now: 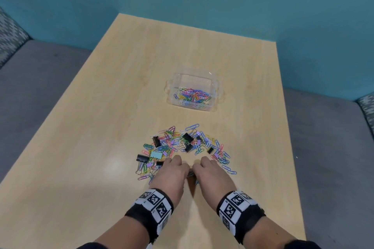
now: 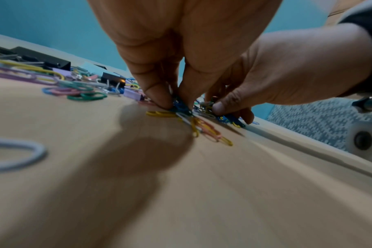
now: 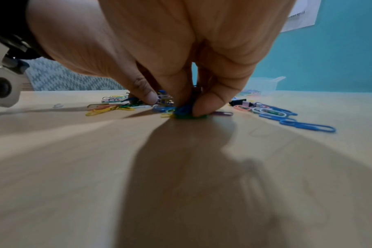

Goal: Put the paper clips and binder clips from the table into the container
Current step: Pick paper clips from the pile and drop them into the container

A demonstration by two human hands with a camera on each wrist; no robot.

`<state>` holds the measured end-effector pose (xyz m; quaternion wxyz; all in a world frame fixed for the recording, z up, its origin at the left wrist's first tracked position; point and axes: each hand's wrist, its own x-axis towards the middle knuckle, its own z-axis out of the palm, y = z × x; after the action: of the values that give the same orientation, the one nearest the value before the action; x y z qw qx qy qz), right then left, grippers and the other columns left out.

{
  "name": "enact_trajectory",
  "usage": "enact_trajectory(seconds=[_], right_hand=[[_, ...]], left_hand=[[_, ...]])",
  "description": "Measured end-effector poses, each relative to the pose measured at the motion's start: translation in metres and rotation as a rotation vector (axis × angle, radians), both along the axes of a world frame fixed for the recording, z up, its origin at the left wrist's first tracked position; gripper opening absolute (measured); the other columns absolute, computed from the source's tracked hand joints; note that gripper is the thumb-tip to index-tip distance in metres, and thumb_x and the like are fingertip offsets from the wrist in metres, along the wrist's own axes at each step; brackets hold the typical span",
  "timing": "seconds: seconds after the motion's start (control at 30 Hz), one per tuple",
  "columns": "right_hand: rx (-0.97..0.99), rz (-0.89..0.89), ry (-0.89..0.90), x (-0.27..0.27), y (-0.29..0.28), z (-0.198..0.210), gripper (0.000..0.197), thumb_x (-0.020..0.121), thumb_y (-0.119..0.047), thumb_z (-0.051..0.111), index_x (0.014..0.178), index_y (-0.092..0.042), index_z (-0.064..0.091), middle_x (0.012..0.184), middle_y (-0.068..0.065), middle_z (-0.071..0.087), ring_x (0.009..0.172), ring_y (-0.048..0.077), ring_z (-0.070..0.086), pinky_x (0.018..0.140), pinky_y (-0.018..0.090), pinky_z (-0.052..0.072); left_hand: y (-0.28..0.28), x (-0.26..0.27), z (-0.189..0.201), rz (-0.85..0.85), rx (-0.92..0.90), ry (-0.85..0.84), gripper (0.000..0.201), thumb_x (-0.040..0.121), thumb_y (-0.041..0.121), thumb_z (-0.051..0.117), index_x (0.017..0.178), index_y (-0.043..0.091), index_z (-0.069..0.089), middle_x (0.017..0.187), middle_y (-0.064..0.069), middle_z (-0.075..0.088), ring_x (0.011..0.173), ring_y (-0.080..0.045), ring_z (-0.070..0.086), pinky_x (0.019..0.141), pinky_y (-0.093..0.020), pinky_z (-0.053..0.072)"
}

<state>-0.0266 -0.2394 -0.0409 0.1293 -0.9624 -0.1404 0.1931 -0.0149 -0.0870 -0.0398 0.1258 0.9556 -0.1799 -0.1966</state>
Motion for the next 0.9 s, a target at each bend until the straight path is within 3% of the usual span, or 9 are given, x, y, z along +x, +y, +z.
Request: enact_trajectory(seconds=[0.1,0.2,0.3,0.37,0.47,0.53,0.63,0.77,0.9], right_hand=[[-0.012,0.030,0.004,0.001,-0.005,0.002,0.042,0.067,0.012,0.049,0.101,-0.012,0.053,0.098,0.010,0.049,0.082,0.030,0.049,0.060,0.037,0.033],[-0.030,0.042,0.038,0.005,-0.009,0.005,0.040,0.059,0.014,0.055,0.087,-0.015,0.048,0.083,0.005,0.045,0.064,0.023,0.038,0.051,0.033,0.027],[-0.040,0.043,0.049,0.014,-0.015,0.009,0.031,0.074,0.007,0.055,0.081,-0.019,0.041,0.079,-0.002,0.033,0.060,0.020,0.031,0.047,0.030,0.018],[-0.033,0.062,0.115,0.021,-0.019,0.014,0.019,0.088,-0.003,0.050,0.083,-0.018,0.041,0.081,-0.002,0.036,0.064,0.022,0.038,0.052,0.033,0.027],[0.026,0.065,0.192,0.036,-0.026,0.030,0.010,0.092,-0.016,0.049,0.083,-0.014,0.050,0.086,0.003,0.050,0.073,0.025,0.048,0.062,0.036,0.039],[0.112,0.058,0.246,0.050,-0.031,0.043,0.010,0.089,-0.019,0.054,0.079,-0.016,0.052,0.084,0.003,0.056,0.075,0.024,0.052,0.066,0.036,0.044],[0.212,0.035,0.242,0.080,-0.037,0.066,0.024,0.084,-0.019,0.060,0.066,-0.024,0.046,0.069,-0.005,0.052,0.064,0.015,0.049,0.061,0.032,0.040],[0.285,-0.130,0.149,0.143,-0.042,0.087,0.017,0.087,-0.017,0.063,0.072,-0.021,0.058,0.064,-0.005,0.057,0.059,0.015,0.053,0.058,0.028,0.044],[0.289,-0.233,0.038,0.206,-0.041,0.086,0.006,0.087,-0.015,0.063,0.082,-0.011,0.063,0.073,0.004,0.062,0.071,0.024,0.061,0.065,0.036,0.052]], left_hand=[[0.004,0.000,0.002,0.008,0.000,-0.003,0.033,0.072,-0.010,0.045,0.089,0.018,0.049,0.096,-0.003,0.043,0.083,-0.019,0.034,0.065,-0.029,0.026],[0.007,0.003,0.001,0.032,-0.009,0.011,0.030,0.072,-0.008,0.052,0.073,0.020,0.040,0.080,0.002,0.034,0.071,-0.018,0.035,0.059,-0.029,0.026],[0.009,0.009,0.005,0.099,-0.043,0.049,0.015,0.084,0.008,0.060,0.074,0.017,0.054,0.079,0.002,0.045,0.066,-0.018,0.045,0.057,-0.028,0.033],[0.012,0.016,0.011,0.135,-0.096,0.125,0.011,0.091,0.020,0.054,0.086,0.018,0.063,0.089,0.001,0.053,0.074,-0.016,0.050,0.064,-0.027,0.037],[0.018,0.031,0.028,0.168,-0.195,0.227,0.013,0.086,0.020,0.054,0.084,0.023,0.066,0.085,0.007,0.059,0.076,-0.011,0.055,0.067,-0.025,0.041],[0.020,0.044,0.043,0.189,-0.262,0.286,0.013,0.081,0.018,0.059,0.073,0.025,0.066,0.066,0.013,0.058,0.060,0.000,0.055,0.061,-0.022,0.044],[0.023,0.078,0.065,0.331,-0.455,0.357,0.020,0.077,0.009,0.065,0.061,0.021,0.063,0.047,0.009,0.056,0.042,-0.005,0.053,0.049,-0.022,0.045],[0.020,0.146,0.086,0.436,-0.555,0.223,0.014,0.077,0.004,0.068,0.068,0.014,0.067,0.055,0.000,0.061,0.045,-0.014,0.056,0.051,-0.024,0.046],[0.005,0.208,0.085,0.452,-0.501,0.088,0.019,0.079,0.008,0.067,0.066,0.021,0.064,0.059,0.002,0.062,0.054,-0.019,0.066,0.060,-0.032,0.054]])
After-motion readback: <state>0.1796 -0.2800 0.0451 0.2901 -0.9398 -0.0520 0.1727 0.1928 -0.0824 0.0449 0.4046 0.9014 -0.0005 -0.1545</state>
